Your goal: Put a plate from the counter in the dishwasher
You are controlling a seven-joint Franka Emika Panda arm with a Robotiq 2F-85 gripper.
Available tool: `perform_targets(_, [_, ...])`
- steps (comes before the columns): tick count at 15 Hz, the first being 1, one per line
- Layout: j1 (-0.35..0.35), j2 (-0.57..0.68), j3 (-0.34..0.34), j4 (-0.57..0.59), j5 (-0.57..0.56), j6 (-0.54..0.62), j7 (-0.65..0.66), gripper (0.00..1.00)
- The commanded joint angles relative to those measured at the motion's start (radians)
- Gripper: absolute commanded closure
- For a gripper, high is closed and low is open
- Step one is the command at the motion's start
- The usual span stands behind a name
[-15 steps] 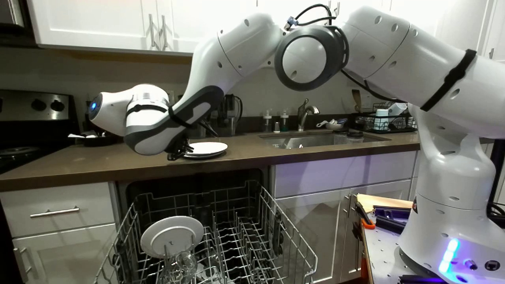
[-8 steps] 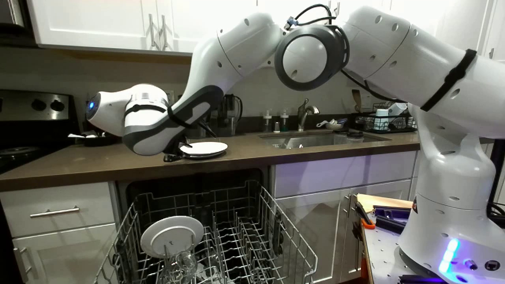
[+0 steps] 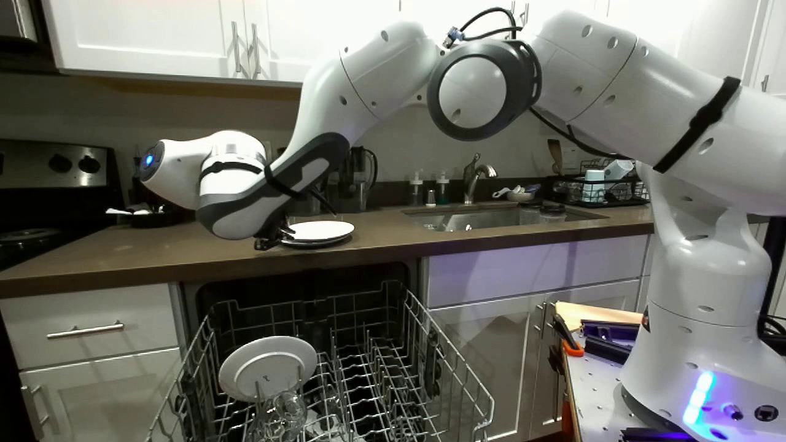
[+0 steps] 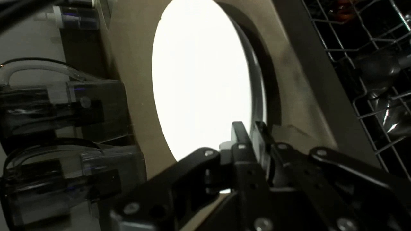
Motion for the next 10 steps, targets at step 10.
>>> perform_targets(10, [-0.025,-0.048,0.013,-0.075,-0.004,0.049,0.005,0.82])
